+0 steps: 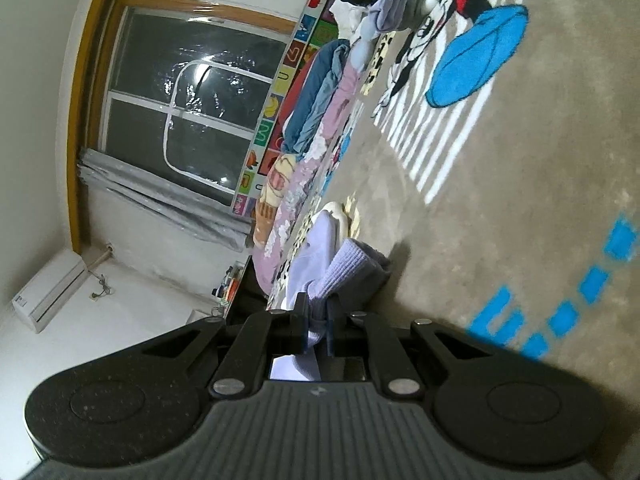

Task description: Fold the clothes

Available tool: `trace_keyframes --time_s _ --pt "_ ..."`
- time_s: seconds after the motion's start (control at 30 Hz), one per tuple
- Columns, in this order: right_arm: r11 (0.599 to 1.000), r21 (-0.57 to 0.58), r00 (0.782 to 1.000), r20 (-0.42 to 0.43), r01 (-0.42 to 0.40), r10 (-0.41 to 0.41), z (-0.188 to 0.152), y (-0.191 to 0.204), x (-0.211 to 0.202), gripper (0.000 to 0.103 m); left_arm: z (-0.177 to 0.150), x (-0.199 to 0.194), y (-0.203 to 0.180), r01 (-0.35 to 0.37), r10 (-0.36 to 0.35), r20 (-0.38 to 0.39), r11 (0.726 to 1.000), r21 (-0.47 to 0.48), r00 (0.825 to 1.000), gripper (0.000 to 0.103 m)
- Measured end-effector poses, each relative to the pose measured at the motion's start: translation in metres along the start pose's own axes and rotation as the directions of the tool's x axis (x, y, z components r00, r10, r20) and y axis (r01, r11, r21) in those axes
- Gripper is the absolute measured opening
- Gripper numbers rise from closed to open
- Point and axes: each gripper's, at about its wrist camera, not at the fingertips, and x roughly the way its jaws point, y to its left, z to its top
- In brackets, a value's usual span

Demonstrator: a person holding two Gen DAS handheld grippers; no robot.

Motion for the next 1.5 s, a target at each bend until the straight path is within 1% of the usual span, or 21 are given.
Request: trace_keyframes --time_s 0.07,0.17,0.23,0.3,0.37,0.43,0.47,0.5,0.57,0.67,0.8,0.83,0.9,0.93,0.97,1.03,1.1,1.13,1.2,1.3,1.5 --pt "1.000 0.004 1.000 0.000 0.015 -0.015 0.000 0.000 0.000 0.011 -0.008 -0.004 -0.007 -0.015 0.014 0.022 0.999 0.033 1.000 0.043" --pt "0.999 -0.003 0.999 -0.008 0.048 -0.048 0.000 0.003 0.001 0.011 -0.008 -0.022 -0.006 0.027 -0.029 0.075 0.999 0.023 0.997 0.043" --pt "0.998 -0.017 0.998 -0.011 0.062 -0.062 0.002 0.007 -0.001 0.011 -0.007 -0.029 -0.007 0.020 -0.027 0.113 0.998 0.058 0.993 0.043" --pt "0.997 -0.037 0.997 -0.014 0.074 -0.075 0.003 0.012 -0.002 0.011 -0.004 -0.029 -0.007 0.027 -0.038 0.136 0.996 0.080 0.990 0.045" --pt "0.995 -0.049 0.996 -0.019 0.086 -0.087 0.003 0.017 -0.002 0.011 -0.001 -0.023 -0.004 0.052 -0.065 0.151 0.995 0.089 0.986 0.052" --pt "0.993 -0.069 0.995 -0.021 0.096 -0.097 0.004 0.025 -0.002 0.011 -0.002 -0.016 -0.005 0.076 -0.093 0.160 0.991 0.106 0.983 0.054" --pt "0.992 -0.083 0.995 -0.021 0.100 -0.102 0.004 0.030 -0.002 0.011 -0.002 -0.009 -0.004 0.084 -0.100 0.150 0.991 0.109 0.984 0.062" --pt "0.991 -0.094 0.995 -0.021 0.100 -0.102 0.005 0.035 -0.001 0.011 -0.004 -0.001 -0.001 0.089 -0.103 0.131 0.990 0.107 0.986 0.065" --pt "0.985 -0.129 0.993 -0.014 0.116 -0.119 0.006 0.046 0.001 0.010 -0.009 0.008 0.000 0.108 -0.117 0.074 0.987 0.115 0.990 0.066" --pt "0.977 -0.162 0.990 -0.003 0.138 -0.140 0.010 0.061 0.004 0.010 -0.019 0.002 -0.004 0.131 -0.143 0.068 0.980 0.150 0.987 0.075" --pt "0.971 -0.194 0.989 0.004 0.143 -0.145 0.015 0.084 0.013 0.010 -0.028 -0.009 -0.006 0.151 -0.162 0.048 0.971 0.184 0.986 0.076" --pt "0.967 -0.209 0.989 0.002 0.144 -0.146 0.015 0.090 0.018 0.010 -0.029 -0.012 -0.007 0.171 -0.181 0.035 0.966 0.192 0.983 0.077" --pt "0.960 -0.238 0.988 -0.001 0.149 -0.153 0.017 0.103 0.028 0.010 -0.027 -0.019 -0.004 0.248 -0.253 0.004 0.949 0.194 0.967 0.077" --pt "0.955 -0.252 0.987 -0.003 0.153 -0.159 0.017 0.110 0.033 0.010 -0.027 -0.023 -0.001 0.266 -0.272 0.004 0.944 0.193 0.962 0.077" --pt "0.953 -0.260 0.987 -0.004 0.154 -0.161 0.017 0.114 0.037 0.010 -0.026 -0.027 0.002 0.273 -0.280 0.013 0.943 0.189 0.960 0.077" --pt "0.947 -0.279 0.986 -0.008 0.158 -0.166 0.015 0.124 0.045 0.010 -0.022 -0.035 0.007 0.236 -0.253 0.083 0.956 0.173 0.964 0.077" --pt "0.941 -0.303 0.986 -0.017 0.152 -0.165 0.012 0.135 0.053 0.010 -0.017 -0.035 0.015 0.218 -0.235 0.150 0.968 0.122 0.960 0.077" --pt "0.937 -0.317 0.986 -0.022 0.150 -0.165 0.009 0.141 0.057 0.010 -0.015 -0.031 0.019 0.224 -0.237 0.158 0.970 0.095 0.958 0.077" --pt "0.930 -0.338 0.986 -0.028 0.145 -0.164 0.006 0.151 0.064 0.010 -0.013 -0.016 0.020 0.254 -0.262 0.111 0.964 0.078 0.959 0.077" --pt "0.921 -0.361 0.985 -0.035 0.145 -0.168 0.002 0.163 0.076 0.010 -0.015 -0.001 0.015 0.244 -0.250 0.055 0.965 0.094 0.967 0.077" --pt "0.900 -0.404 0.978 -0.048 0.166 -0.202 -0.004 0.179 0.111 0.010 -0.012 -0.004 0.027 0.311 -0.312 0.040 0.950 0.034 0.949 0.078"
